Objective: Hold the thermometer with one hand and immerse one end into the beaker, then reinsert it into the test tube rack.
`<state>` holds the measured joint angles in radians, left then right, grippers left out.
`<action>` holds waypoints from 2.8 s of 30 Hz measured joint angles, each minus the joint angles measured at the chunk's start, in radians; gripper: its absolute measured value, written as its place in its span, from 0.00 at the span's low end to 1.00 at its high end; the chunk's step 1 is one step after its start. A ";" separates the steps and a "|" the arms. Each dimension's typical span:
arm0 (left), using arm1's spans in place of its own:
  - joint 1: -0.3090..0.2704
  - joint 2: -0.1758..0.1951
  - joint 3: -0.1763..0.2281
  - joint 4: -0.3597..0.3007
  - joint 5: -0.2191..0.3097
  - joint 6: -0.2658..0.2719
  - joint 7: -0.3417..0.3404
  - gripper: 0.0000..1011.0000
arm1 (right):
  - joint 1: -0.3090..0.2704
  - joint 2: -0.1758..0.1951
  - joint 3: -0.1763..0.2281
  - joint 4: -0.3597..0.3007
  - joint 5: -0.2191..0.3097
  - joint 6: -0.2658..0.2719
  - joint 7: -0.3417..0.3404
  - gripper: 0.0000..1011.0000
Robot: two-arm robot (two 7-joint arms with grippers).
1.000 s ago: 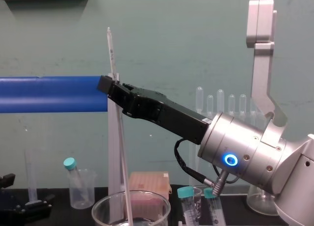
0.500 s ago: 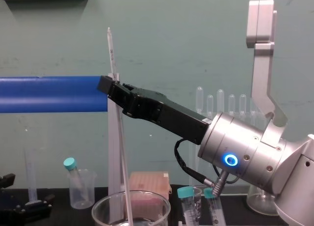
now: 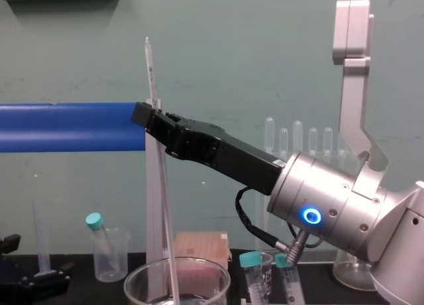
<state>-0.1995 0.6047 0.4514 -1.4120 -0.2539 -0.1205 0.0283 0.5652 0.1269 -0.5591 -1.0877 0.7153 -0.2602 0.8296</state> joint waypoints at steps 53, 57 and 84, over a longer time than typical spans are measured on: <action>0.000 0.000 0.000 0.000 0.000 0.000 0.000 1.00 | 0.000 0.000 0.000 0.000 0.000 0.000 0.000 0.06; 0.000 0.000 0.000 0.000 0.000 0.000 0.000 1.00 | 0.000 0.000 0.000 0.000 0.000 0.000 0.000 0.06; 0.000 0.000 0.000 0.000 0.000 0.000 0.000 1.00 | 0.000 0.000 0.000 0.000 0.000 0.000 0.000 0.06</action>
<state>-0.1995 0.6047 0.4514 -1.4120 -0.2539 -0.1205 0.0283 0.5653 0.1269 -0.5591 -1.0878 0.7153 -0.2603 0.8296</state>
